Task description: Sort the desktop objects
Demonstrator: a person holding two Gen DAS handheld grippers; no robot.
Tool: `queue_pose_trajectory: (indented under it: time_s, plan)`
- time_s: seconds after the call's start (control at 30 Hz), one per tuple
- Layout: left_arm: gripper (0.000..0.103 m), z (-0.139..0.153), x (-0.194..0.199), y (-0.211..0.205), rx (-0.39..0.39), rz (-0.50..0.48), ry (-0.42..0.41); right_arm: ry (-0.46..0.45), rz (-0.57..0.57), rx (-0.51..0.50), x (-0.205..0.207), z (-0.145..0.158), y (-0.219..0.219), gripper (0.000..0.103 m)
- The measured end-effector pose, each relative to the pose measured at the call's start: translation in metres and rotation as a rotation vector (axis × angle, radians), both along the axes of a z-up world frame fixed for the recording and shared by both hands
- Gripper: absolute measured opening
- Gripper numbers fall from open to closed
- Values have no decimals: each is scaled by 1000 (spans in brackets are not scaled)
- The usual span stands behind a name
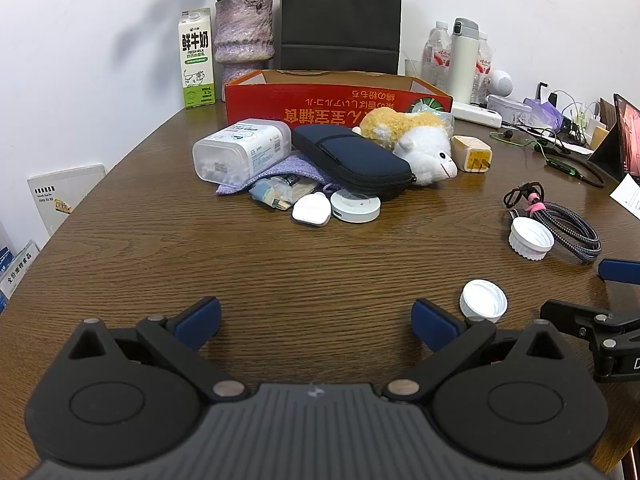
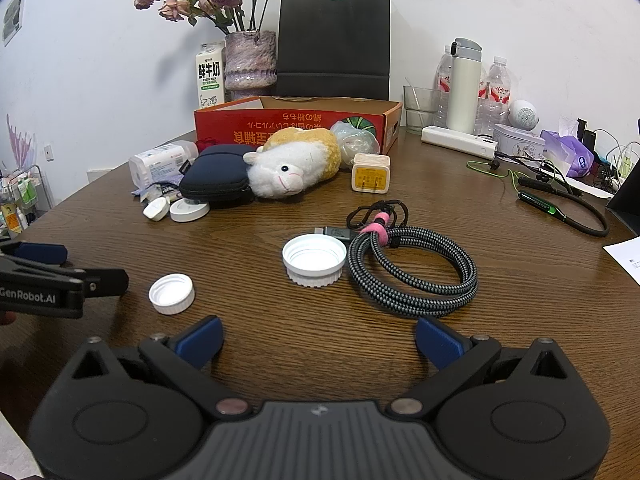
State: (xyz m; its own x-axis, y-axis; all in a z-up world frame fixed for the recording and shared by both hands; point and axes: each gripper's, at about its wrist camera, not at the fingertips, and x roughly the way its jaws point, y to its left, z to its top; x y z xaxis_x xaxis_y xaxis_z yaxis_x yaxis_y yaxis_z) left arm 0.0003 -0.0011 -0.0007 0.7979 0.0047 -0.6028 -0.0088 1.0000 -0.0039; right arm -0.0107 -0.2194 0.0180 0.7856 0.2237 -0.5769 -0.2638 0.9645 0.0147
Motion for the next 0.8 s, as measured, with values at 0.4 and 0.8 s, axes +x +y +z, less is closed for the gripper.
queue_pose_trajectory:
  time_s: [0.4, 0.8]
  plan:
    - [103, 0, 0, 0, 0, 0, 0, 0, 0, 0, 0, 0, 0, 103]
    - [103, 5, -4, 1, -38, -50, -49, 18, -4, -2, 4, 0, -2, 103]
